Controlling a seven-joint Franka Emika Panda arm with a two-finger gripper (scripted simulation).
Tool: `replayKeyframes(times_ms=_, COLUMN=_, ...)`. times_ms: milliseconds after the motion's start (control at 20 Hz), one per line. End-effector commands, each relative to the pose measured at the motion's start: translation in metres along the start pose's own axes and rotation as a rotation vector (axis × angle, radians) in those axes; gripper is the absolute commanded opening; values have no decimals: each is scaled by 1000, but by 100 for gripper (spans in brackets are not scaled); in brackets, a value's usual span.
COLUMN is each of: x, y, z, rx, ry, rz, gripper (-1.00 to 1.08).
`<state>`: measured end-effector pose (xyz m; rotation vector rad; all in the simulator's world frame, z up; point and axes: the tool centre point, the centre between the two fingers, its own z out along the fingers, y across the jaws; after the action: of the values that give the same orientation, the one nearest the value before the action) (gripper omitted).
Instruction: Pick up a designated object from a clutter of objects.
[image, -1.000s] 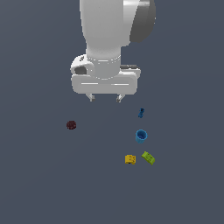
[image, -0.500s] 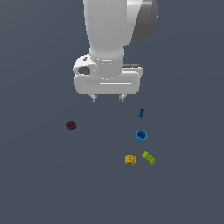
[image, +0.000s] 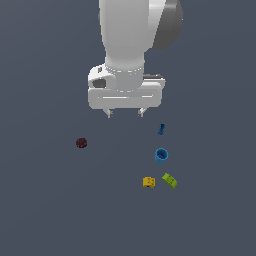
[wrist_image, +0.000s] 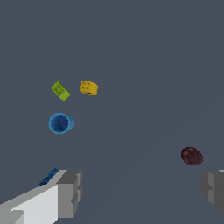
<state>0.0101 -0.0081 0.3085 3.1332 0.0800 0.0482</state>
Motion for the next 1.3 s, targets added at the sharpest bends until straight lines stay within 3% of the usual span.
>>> replayKeyframes(times_ms=0, x=3, y=-6, z=8, rx=-2, ry=-3, rz=-20, gripper=100)
replayKeyframes(times_ms=350, x=17, y=-37, z=52, rx=-12, ry=-10, rz=-125, gripper=100)
replayKeyframes(times_ms=650, x=26, y=-84, z=115, rx=-14, ry=-18, rz=-273, gripper=100)
replayKeyframes(times_ms=950, x=24, y=-129, z=172, rx=-2, ry=-24, rz=-405, gripper=100)
replayKeyframes(times_ms=1250, x=18, y=-157, z=206, rx=10, ry=-27, rz=-484, gripper=100)
